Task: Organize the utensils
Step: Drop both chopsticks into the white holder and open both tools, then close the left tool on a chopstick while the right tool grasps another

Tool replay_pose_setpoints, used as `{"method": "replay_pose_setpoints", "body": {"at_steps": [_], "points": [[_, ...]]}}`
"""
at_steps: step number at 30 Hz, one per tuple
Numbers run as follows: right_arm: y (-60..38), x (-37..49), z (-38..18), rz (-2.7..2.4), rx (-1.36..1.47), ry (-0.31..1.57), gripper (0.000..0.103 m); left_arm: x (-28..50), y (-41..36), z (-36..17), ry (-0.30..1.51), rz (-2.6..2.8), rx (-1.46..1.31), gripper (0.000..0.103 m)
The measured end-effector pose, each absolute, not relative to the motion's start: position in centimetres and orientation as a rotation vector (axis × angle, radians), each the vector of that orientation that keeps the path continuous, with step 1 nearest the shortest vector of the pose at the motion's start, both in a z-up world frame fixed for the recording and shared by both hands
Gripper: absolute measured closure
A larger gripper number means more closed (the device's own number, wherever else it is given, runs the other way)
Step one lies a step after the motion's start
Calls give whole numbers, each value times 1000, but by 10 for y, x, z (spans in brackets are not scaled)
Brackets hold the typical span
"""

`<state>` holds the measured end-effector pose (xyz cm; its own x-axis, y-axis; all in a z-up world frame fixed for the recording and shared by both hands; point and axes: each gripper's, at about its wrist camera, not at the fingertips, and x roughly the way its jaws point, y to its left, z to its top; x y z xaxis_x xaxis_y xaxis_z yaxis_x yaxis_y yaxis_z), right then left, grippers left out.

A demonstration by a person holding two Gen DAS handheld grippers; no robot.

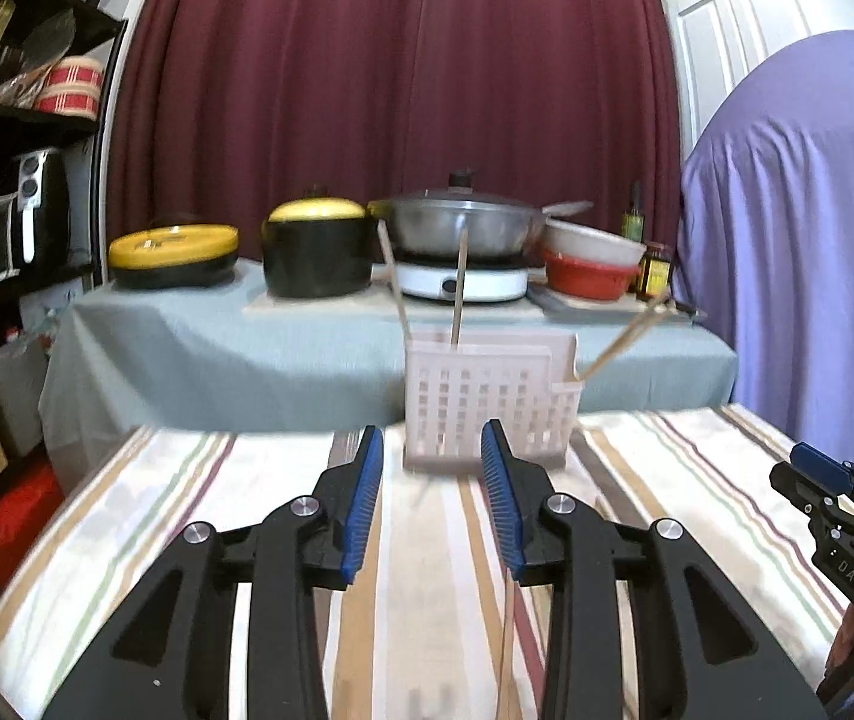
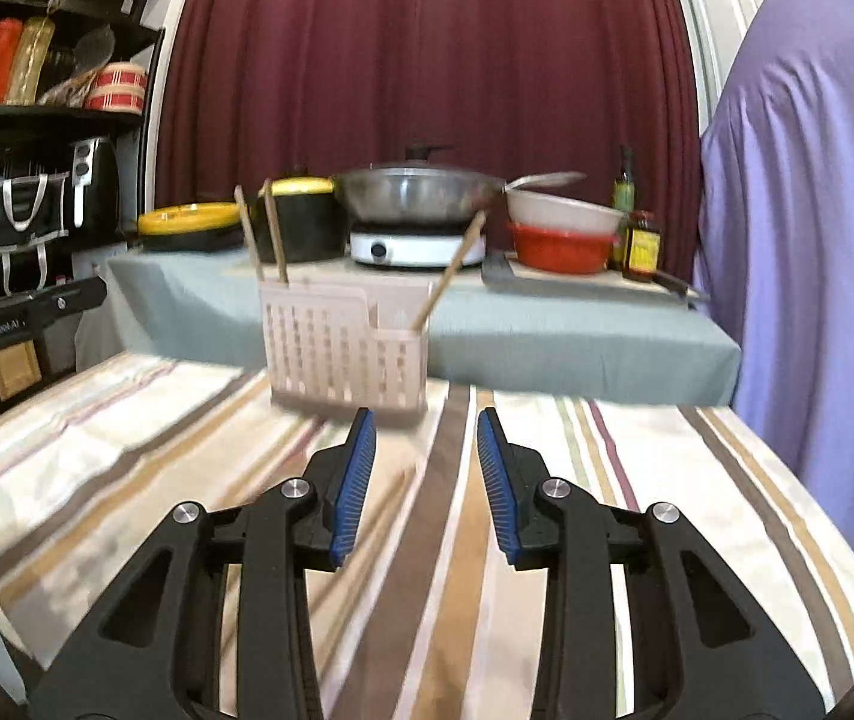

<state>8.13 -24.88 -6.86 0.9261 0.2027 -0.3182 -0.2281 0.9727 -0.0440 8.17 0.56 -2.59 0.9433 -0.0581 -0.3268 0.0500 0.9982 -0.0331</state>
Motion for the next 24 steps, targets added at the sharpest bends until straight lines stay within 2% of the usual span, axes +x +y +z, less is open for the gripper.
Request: {"method": "replay_pose_setpoints", "body": {"at_steps": [13,24], "points": [[-244,40,-114,235,-98,385,68,41,12,-81,443,-11,-30,68],[-232,17,-135,275,-122,409,68,17,16,-108,459,11,-39,67]]}}
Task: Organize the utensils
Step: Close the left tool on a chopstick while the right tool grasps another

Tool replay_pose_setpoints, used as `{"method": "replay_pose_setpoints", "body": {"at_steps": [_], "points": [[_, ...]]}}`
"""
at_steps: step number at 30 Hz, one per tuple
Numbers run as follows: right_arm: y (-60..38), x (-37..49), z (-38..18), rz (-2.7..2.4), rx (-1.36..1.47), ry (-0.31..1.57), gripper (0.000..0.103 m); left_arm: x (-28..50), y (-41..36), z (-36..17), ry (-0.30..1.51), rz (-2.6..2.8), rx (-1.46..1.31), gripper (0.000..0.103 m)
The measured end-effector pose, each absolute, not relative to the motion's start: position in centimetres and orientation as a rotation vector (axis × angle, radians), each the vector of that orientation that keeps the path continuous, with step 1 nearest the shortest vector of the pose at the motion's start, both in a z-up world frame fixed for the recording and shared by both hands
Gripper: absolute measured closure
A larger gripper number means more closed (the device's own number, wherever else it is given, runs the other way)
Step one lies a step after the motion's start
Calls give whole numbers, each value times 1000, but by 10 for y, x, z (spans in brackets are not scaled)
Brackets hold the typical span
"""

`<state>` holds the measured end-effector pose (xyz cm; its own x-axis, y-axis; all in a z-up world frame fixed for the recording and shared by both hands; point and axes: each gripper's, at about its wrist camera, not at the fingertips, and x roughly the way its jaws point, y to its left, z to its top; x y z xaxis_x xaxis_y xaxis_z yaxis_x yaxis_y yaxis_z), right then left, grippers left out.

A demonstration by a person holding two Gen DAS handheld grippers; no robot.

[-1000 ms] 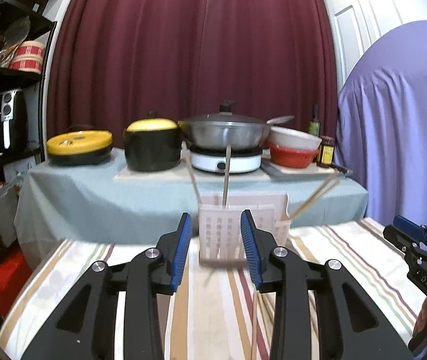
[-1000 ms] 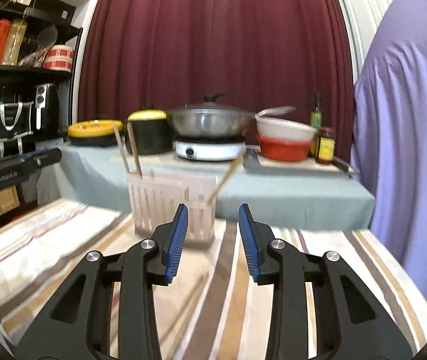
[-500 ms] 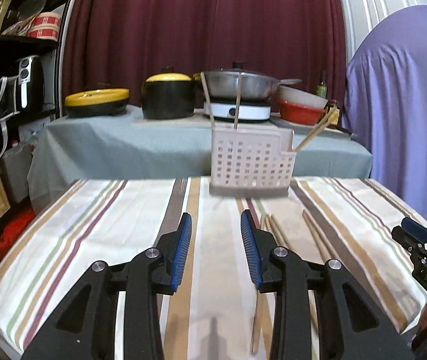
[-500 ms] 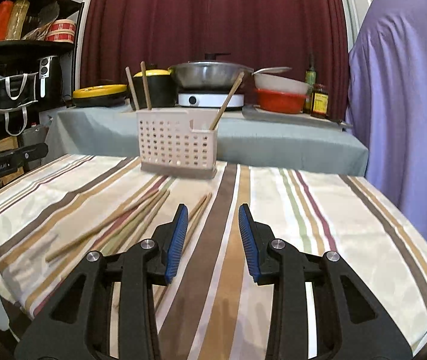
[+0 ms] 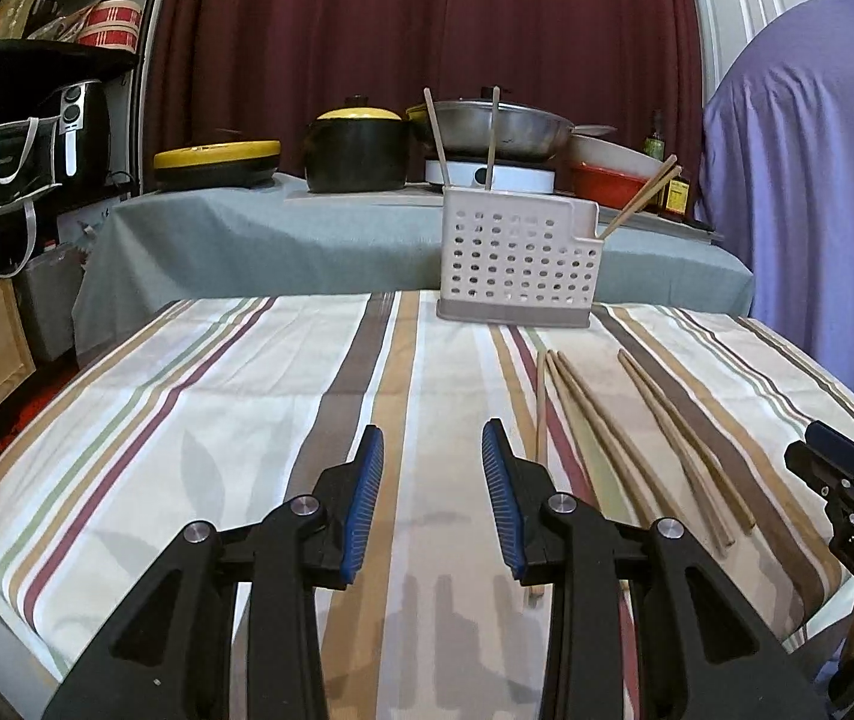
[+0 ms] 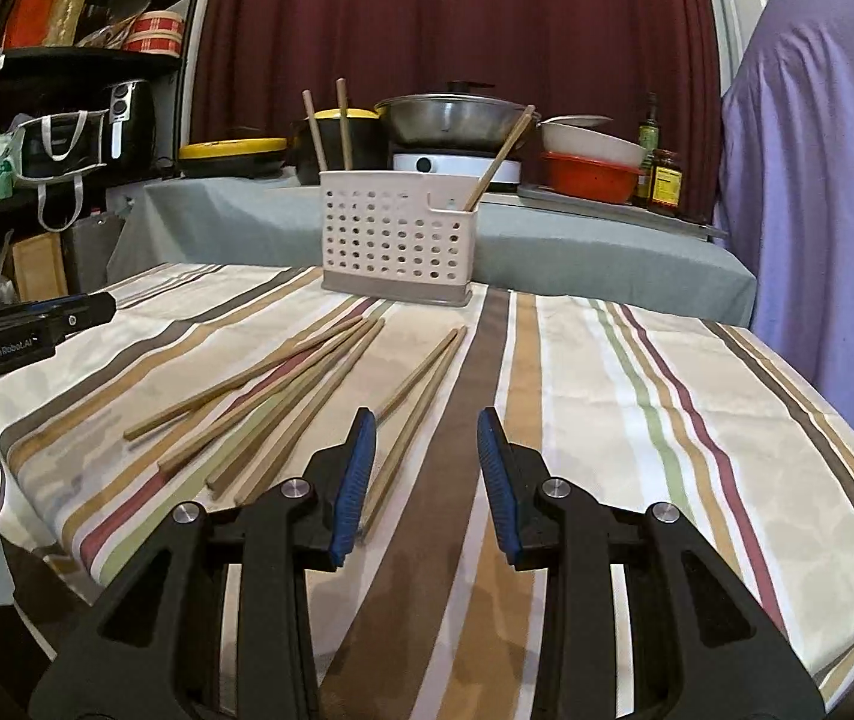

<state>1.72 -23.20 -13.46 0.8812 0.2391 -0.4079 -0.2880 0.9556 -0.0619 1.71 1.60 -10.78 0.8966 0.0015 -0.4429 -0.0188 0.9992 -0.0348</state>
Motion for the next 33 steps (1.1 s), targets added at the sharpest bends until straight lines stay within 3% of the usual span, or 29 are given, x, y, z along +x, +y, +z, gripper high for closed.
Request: {"method": "replay_pose_setpoints", "body": {"at_steps": [21,23,24,29,33], "points": [[-218,27,-167,313,-144,519,70,11,3,-133,507,-41,-34,65],[-218,27,-168,313,-142,524,74,11,0,-134,511,-49,-31,65],[-218,28,-168,316,-139,530,82,11,-1,-135,512,-52,-30,65],[-220,30,-169,314,-132,541,92,8,-6,-137,517,-70,-19,65],[-224,30,-168,303,-125,537,94,8,-11,-138,523,-86,-3,65]]}}
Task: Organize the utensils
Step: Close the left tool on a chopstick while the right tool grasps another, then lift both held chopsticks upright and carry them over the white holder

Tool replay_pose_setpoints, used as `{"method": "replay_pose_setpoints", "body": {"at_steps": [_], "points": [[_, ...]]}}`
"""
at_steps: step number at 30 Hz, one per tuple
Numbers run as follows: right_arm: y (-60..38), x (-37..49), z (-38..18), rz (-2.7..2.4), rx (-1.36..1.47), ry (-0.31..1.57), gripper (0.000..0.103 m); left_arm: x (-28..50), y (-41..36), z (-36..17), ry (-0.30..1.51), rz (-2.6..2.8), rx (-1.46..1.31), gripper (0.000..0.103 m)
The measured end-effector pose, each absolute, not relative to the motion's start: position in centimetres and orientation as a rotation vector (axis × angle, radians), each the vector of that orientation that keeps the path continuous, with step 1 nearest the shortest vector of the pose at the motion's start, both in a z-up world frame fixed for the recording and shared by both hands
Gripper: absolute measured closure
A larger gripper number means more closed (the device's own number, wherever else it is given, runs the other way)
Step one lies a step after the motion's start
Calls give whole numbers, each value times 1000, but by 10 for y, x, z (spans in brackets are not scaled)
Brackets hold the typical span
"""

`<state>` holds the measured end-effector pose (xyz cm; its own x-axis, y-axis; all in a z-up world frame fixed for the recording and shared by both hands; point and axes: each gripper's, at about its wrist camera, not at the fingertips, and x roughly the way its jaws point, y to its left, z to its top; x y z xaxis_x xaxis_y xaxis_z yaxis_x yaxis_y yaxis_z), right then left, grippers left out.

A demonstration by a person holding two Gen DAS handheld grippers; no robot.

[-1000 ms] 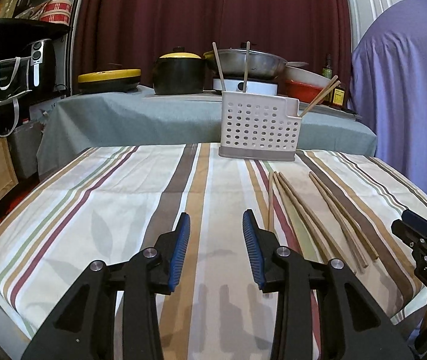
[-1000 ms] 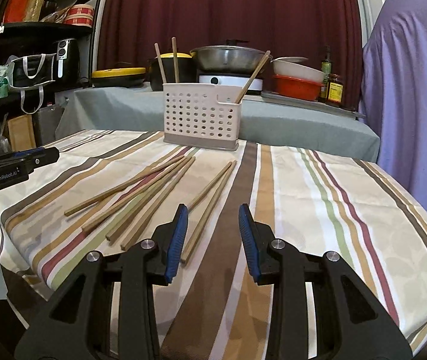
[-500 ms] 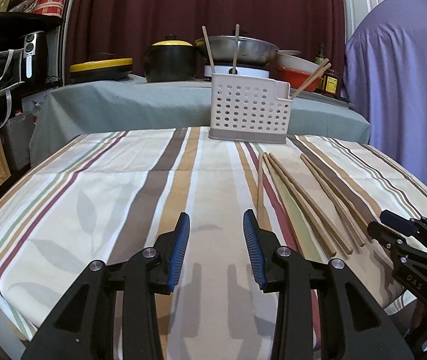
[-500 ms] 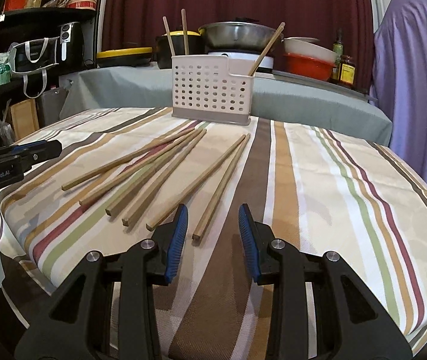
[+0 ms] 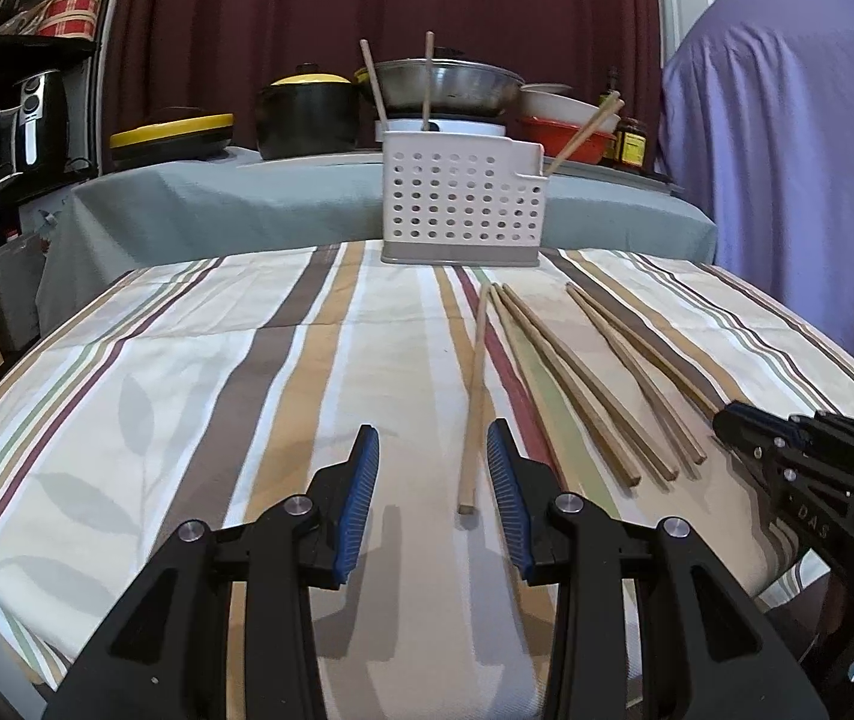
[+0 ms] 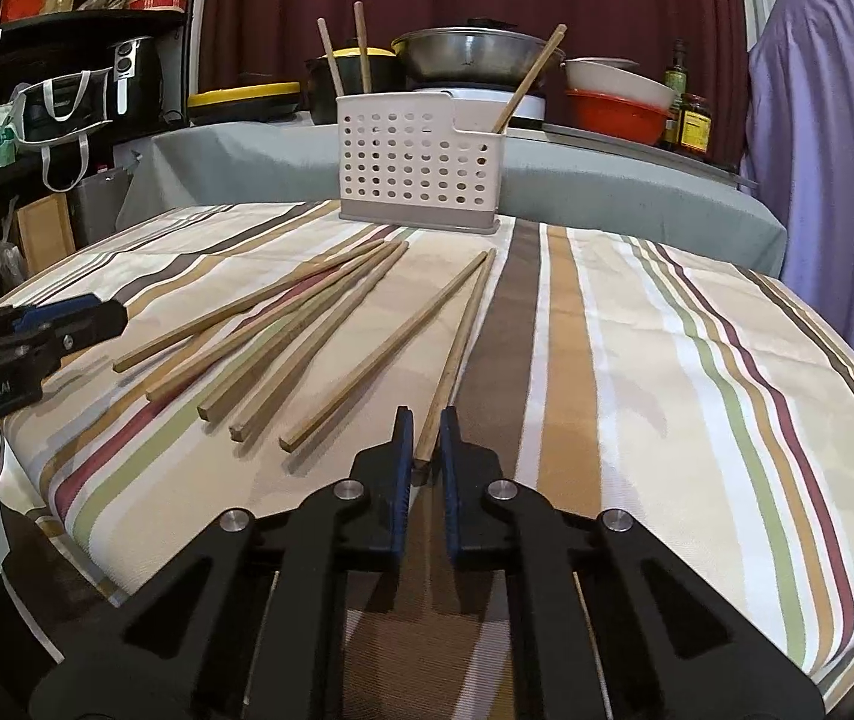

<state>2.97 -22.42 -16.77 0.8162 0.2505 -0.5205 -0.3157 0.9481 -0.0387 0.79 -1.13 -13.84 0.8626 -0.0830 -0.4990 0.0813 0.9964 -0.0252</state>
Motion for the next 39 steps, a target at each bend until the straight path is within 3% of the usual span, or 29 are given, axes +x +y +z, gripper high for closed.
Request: {"method": "replay_pose_setpoints", "body": {"at_steps": [12,17,22,39], "points": [[-235,29,-164,283,-103,520,95,12,-17,-147,573,-115,1,67],[-236,28,-163,281,-105,514,95,16,-19,-149,591,-134,-1,86],[-238,27,-163,277,-103,511,95,19,-18,-151,604,-144,-10,95],[-243,11,-122,238,-136,380,97,4,-13,-111,472,-129,-3,96]]}}
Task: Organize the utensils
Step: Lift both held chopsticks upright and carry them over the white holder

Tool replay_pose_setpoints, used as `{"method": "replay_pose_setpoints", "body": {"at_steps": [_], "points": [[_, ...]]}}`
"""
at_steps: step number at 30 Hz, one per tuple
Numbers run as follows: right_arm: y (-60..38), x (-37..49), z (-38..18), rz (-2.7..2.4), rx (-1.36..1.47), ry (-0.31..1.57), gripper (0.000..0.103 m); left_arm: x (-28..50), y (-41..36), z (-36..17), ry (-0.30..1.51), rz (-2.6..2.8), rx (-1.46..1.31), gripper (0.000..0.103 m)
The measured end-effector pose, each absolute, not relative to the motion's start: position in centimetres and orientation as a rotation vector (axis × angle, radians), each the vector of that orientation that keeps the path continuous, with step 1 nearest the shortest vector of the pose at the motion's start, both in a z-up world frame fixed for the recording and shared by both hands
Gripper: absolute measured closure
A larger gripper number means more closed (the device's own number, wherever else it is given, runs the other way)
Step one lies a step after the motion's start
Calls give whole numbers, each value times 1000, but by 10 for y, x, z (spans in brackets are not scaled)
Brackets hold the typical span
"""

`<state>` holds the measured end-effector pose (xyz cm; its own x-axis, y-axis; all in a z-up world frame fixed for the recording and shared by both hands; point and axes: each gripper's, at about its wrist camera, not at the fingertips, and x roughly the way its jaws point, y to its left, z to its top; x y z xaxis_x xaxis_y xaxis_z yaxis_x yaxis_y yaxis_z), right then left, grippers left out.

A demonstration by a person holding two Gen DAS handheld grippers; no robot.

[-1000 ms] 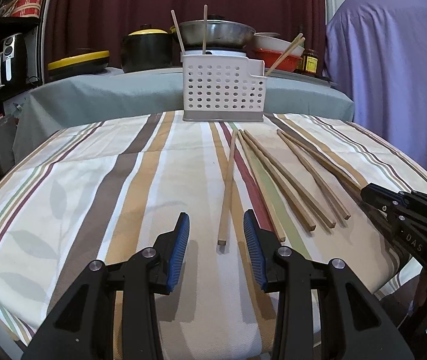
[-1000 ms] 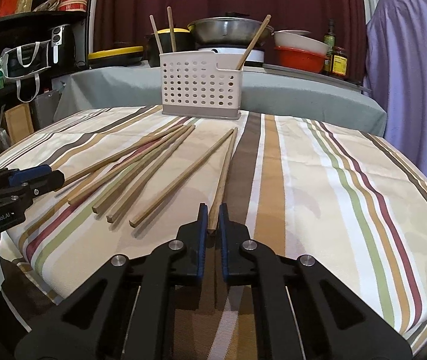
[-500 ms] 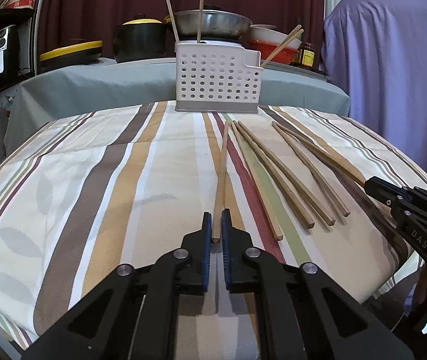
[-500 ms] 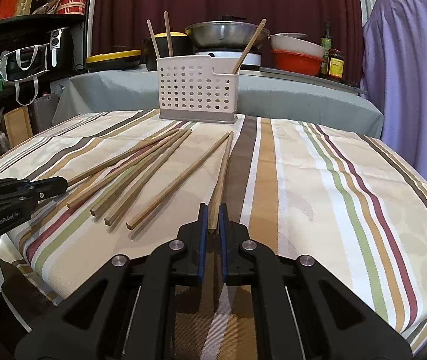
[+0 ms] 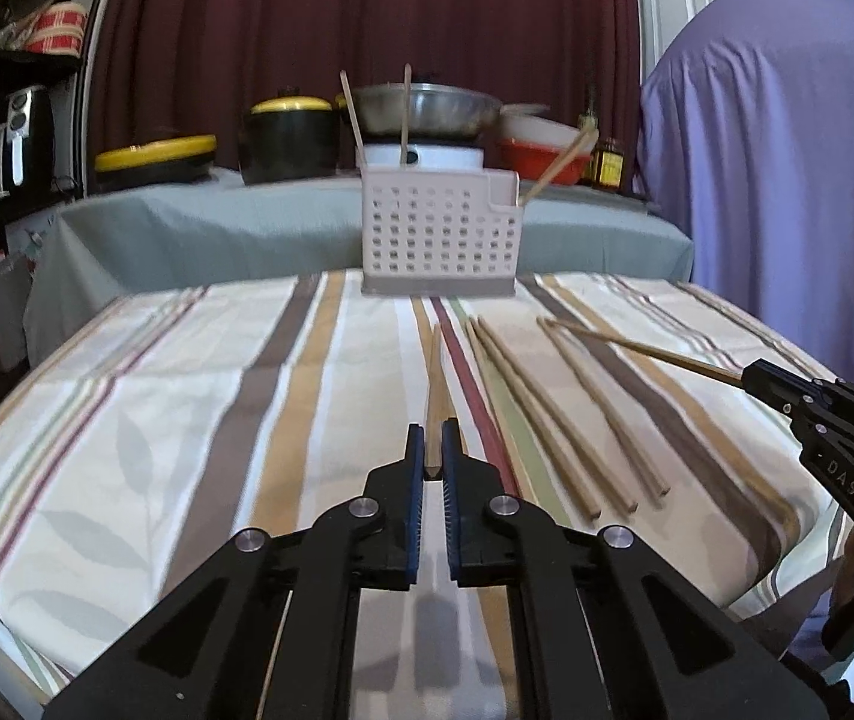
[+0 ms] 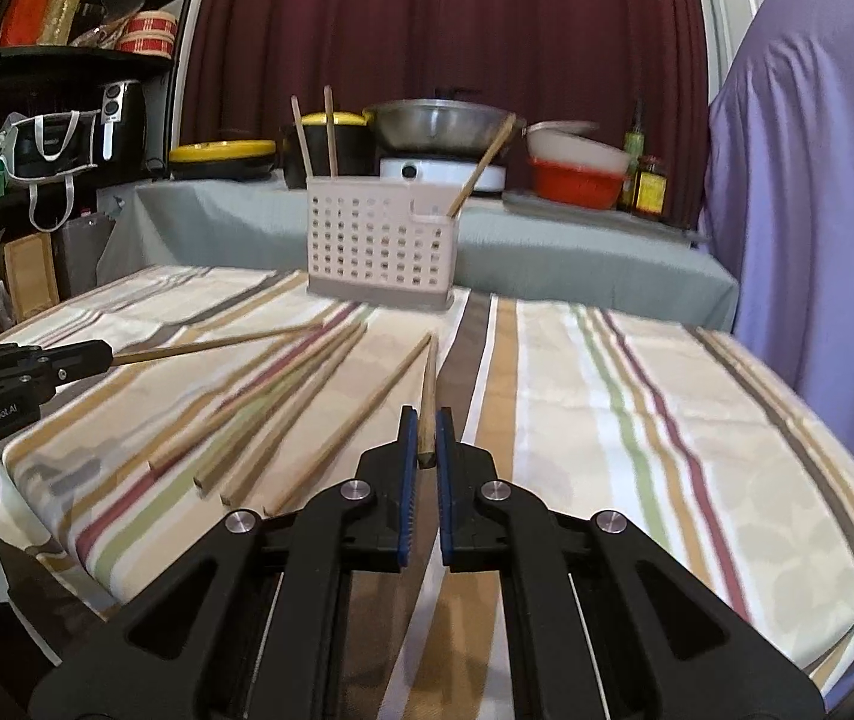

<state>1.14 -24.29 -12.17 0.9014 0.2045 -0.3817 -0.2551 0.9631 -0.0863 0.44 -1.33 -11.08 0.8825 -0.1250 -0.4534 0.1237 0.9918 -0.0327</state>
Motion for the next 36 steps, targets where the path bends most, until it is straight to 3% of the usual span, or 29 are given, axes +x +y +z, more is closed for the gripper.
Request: {"method": "replay_pose_setpoints", "body": {"at_steps": [19,36], "points": [[-243,4,-35,242,-155,160,97,-15,-5,-28,270,-95,3,96],[-248,24,11,260,-114,109,97,-6,0,22,222,-79,8,96]]}}
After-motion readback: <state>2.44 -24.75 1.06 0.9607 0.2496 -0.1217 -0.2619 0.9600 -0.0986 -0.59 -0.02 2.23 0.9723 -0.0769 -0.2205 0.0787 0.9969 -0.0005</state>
